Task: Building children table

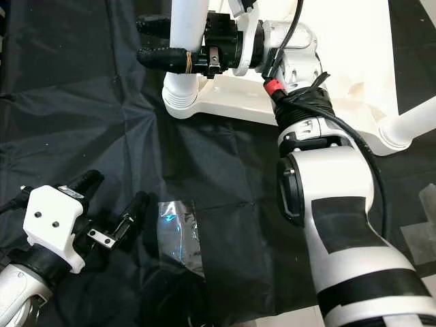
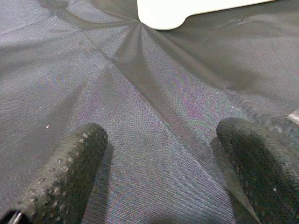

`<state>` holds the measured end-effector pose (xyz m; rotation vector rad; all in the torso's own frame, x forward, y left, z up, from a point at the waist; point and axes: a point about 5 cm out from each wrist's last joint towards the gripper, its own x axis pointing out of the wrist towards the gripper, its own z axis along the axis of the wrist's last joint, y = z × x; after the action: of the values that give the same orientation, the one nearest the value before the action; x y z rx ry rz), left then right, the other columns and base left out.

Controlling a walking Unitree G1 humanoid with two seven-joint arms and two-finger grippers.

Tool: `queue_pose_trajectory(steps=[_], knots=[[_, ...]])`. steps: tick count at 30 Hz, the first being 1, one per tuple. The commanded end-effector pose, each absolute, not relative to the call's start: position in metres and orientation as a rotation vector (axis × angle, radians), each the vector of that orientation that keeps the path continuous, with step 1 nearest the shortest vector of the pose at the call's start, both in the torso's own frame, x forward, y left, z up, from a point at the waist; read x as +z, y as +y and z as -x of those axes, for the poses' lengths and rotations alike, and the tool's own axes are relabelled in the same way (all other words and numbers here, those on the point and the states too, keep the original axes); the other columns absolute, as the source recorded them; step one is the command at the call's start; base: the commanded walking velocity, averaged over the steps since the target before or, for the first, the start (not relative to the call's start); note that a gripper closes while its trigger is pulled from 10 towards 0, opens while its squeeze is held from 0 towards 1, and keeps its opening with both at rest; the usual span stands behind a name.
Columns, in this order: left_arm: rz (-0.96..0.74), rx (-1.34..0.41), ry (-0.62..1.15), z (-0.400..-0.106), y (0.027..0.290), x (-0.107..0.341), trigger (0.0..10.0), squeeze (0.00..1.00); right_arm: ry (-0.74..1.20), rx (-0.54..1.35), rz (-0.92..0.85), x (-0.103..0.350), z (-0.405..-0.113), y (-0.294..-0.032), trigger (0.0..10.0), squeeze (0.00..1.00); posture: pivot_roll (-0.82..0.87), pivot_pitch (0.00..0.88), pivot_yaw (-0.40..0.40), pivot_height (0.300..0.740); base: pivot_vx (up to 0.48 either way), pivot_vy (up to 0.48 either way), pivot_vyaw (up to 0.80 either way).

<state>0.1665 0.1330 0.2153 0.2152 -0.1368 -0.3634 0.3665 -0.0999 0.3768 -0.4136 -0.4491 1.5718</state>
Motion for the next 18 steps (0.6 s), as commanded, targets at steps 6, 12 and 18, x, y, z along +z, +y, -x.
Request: queue_pose_trajectory(steps=[6, 12, 18], knots=[[-0.219, -0.37, -0.118, -0.163, 0.131, 0.214, 10.0, 0.0, -0.243, 1.536, 0.456, 0.343, -0.377, -0.093, 10.0, 0.0, -0.02, 0.534, -0.079, 0.74, 0.0, 0.0, 0.0], [-0.222, -0.369, -0.117, -0.163, 0.131, 0.214, 10.0, 0.0, -0.23, 1.456, 0.406, 0.346, -0.382, -0.087, 10.0, 0.0, -0.03, 0.53, -0.082, 0.74, 0.0, 0.0, 0.0], [-0.221, -0.367, -0.116, -0.164, 0.13, 0.213, 10.0, 0.0, -0.228, 1.424, 0.406, 0.345, -0.384, -0.087, 10.0, 0.0, -0.03, 0.526, -0.081, 0.74, 0.0, 0.0, 0.0]])
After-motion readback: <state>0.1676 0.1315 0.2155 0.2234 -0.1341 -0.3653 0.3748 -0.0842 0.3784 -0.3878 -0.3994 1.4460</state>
